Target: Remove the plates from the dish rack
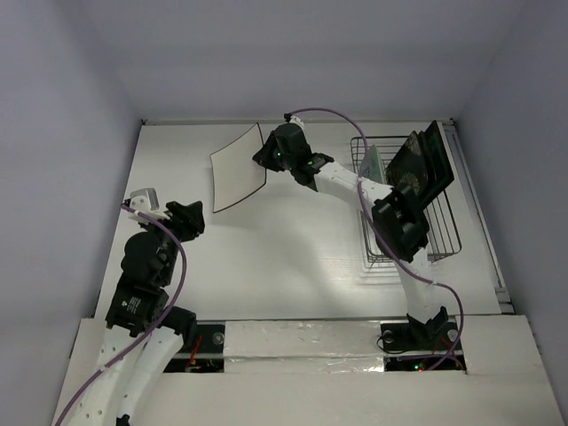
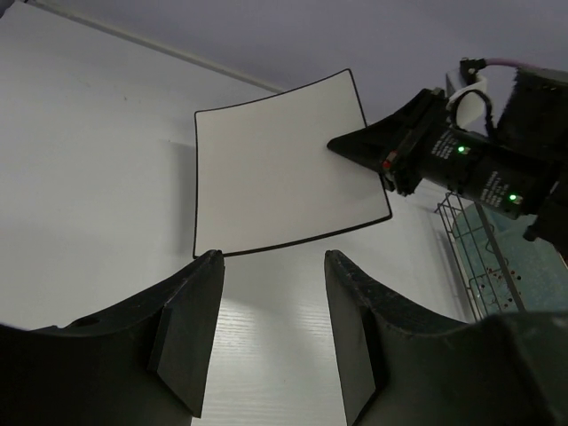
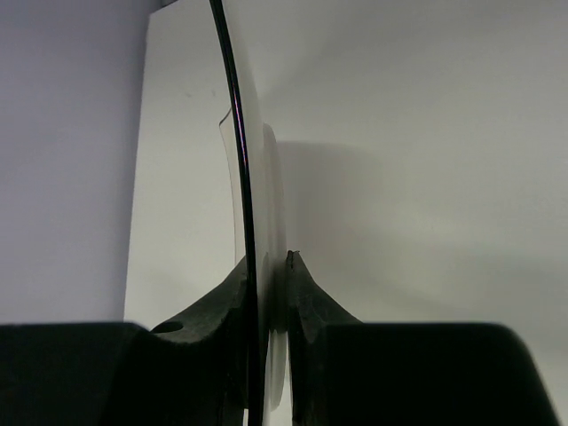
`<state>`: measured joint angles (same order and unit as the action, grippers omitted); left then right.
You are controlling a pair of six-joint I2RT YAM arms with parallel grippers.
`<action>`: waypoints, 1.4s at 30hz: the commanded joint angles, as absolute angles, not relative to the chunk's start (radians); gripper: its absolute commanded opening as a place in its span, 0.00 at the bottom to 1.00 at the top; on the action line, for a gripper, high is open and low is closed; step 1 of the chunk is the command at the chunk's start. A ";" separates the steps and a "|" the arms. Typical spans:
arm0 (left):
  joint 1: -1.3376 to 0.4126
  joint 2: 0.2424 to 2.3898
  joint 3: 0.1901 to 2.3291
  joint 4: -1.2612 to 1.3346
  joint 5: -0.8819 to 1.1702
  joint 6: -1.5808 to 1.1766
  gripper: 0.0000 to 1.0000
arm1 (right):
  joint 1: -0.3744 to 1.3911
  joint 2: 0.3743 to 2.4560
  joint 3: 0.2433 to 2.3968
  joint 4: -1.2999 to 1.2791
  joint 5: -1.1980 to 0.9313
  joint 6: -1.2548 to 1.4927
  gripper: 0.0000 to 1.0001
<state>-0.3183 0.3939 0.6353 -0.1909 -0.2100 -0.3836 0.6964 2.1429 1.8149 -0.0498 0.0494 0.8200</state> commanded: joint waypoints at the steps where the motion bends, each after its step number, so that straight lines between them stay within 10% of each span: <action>1: -0.313 0.383 0.632 -0.143 -0.207 -0.385 0.46 | 0.704 2.124 1.974 0.198 0.021 0.925 0.00; 9: -0.313 0.385 0.630 -0.141 -0.207 -0.383 0.46 | 0.704 2.238 1.950 0.184 0.020 1.006 0.03; 19: -0.313 0.388 0.629 -0.135 -0.207 -0.383 0.46 | 0.704 2.292 1.858 0.134 -0.049 1.002 0.65; 26: -0.313 0.387 0.629 -0.135 -0.207 -0.384 0.46 | 0.695 2.296 1.838 0.048 -0.098 0.928 0.87; 42: -0.313 0.364 0.630 -0.137 -0.207 -0.383 0.46 | 0.657 2.356 1.986 -0.360 -0.320 0.669 1.00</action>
